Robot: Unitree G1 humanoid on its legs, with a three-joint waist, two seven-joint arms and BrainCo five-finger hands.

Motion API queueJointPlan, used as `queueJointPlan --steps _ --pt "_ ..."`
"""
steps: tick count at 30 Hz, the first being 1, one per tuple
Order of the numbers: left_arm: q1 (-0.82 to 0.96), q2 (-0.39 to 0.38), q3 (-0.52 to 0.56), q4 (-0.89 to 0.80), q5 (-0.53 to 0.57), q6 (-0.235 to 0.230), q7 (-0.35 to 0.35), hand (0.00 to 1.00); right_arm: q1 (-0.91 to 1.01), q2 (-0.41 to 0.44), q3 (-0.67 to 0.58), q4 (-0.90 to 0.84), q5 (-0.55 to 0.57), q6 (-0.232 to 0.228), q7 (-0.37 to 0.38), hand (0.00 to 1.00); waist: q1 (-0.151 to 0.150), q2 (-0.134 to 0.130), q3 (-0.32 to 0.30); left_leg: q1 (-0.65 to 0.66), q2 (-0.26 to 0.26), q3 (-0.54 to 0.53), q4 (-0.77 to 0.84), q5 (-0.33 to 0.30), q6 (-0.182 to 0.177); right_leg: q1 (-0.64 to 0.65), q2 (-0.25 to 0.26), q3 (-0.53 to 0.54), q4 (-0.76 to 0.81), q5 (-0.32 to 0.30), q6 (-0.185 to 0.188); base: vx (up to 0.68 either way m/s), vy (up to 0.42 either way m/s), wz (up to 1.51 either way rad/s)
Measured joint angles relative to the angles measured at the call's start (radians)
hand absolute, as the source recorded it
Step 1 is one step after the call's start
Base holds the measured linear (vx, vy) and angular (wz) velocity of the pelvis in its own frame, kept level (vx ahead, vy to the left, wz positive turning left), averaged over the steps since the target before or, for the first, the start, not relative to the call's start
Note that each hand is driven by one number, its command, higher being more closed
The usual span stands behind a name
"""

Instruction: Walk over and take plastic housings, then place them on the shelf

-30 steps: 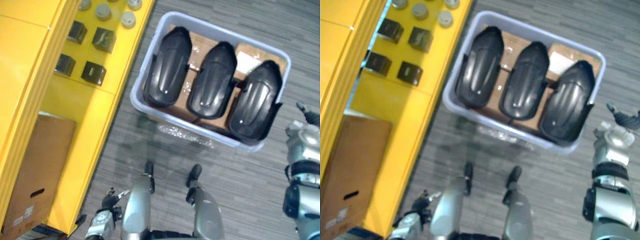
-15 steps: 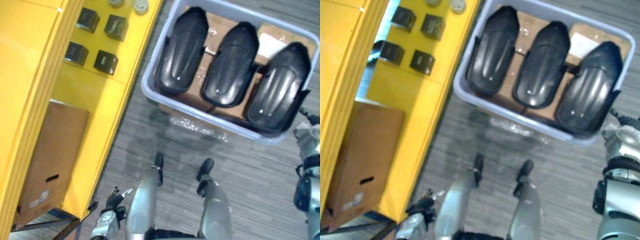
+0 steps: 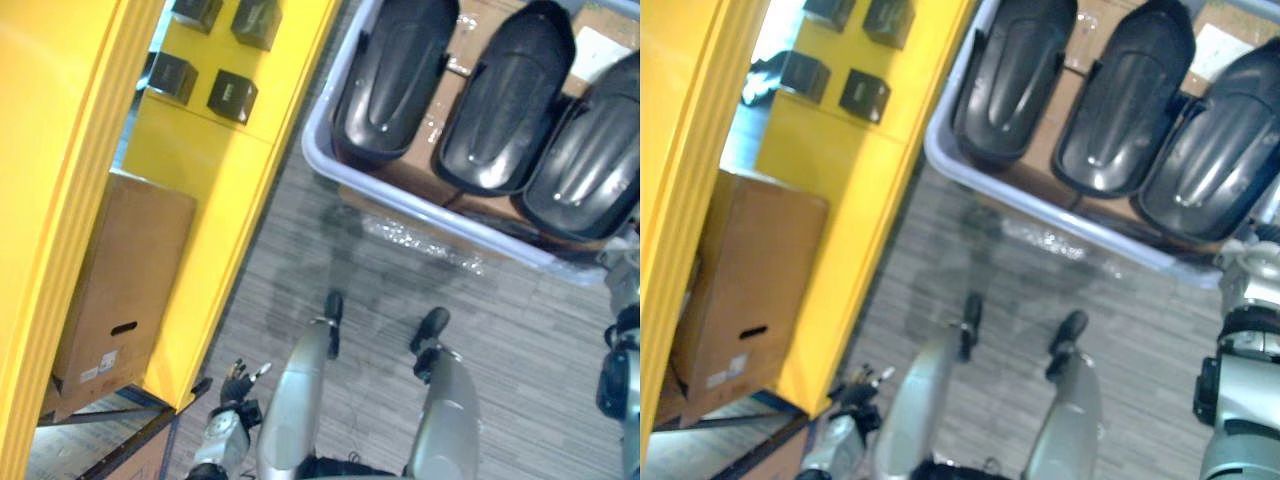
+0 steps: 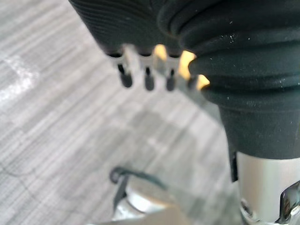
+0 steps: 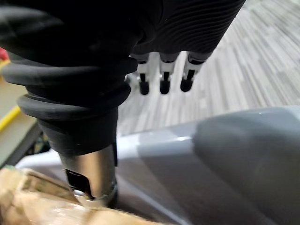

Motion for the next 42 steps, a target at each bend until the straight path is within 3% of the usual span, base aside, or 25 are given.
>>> queueJointPlan --steps 8,11,20,24,29,34,42 --pt "0.001 0.002 -0.001 -0.034 -0.025 -0.001 -0.019 0.00 -0.012 -0.045 -0.002 -0.093 -0.016 0.017 -0.102 0.00 -0.023 -0.002 -0.001 0.015 0.020 0.003 0.022 -0.001 0.001 0.039 0.024 0.000 -0.030 0.016 0.003 0.00 0.003 -0.01" --pt "0.001 0.009 -0.002 -0.031 -0.025 0.002 -0.025 0.00 -0.044 -0.062 -0.004 -0.160 -0.050 -0.003 -0.141 0.00 -0.040 -0.005 -0.002 0.024 0.035 0.008 0.022 -0.003 0.002 0.060 0.047 0.006 -0.074 0.039 0.001 -0.04 0.025 -0.17" --pt "0.009 0.039 -0.003 -0.022 -0.034 0.038 -0.052 0.00 -0.047 -0.068 -0.001 -0.302 -0.148 -0.056 -0.257 0.00 -0.055 -0.048 -0.021 0.080 0.045 0.056 -0.037 0.009 0.009 0.113 0.068 0.031 -0.194 0.104 0.007 -0.02 0.024 -0.14" --pt "0.010 0.041 -0.010 0.004 -0.063 0.047 -0.055 0.00 -0.049 -0.050 0.017 -0.333 -0.146 -0.075 -0.236 0.00 -0.041 -0.048 -0.021 0.103 0.043 0.054 -0.059 0.017 0.005 0.138 0.070 0.024 -0.217 0.118 0.004 0.03 0.009 0.03" --pt "0.010 0.043 -0.020 0.022 -0.063 0.050 -0.055 0.00 -0.082 0.001 0.098 -0.292 -0.100 -0.080 -0.122 0.00 -0.024 -0.048 -0.021 0.109 0.028 0.039 -0.097 0.037 -0.001 0.140 0.064 0.010 -0.225 0.117 0.003 0.03 -0.004 0.13" --pt "0.013 0.039 -0.031 0.053 -0.063 0.044 -0.055 0.00 -0.120 0.009 0.131 -0.160 -0.031 -0.091 -0.023 0.00 0.017 -0.045 -0.023 0.100 0.008 0.015 -0.118 0.055 0.000 0.140 0.048 -0.017 -0.224 0.114 -0.001 0.02 0.015 0.19" --pt "0.016 0.034 -0.053 0.060 -0.063 0.041 -0.056 0.00 -0.168 0.008 0.135 -0.037 -0.015 -0.081 0.015 0.00 0.032 -0.025 -0.034 0.078 -0.022 -0.012 -0.114 0.063 0.011 0.135 0.018 -0.055 -0.193 0.094 0.002 0.00 0.052 0.17"
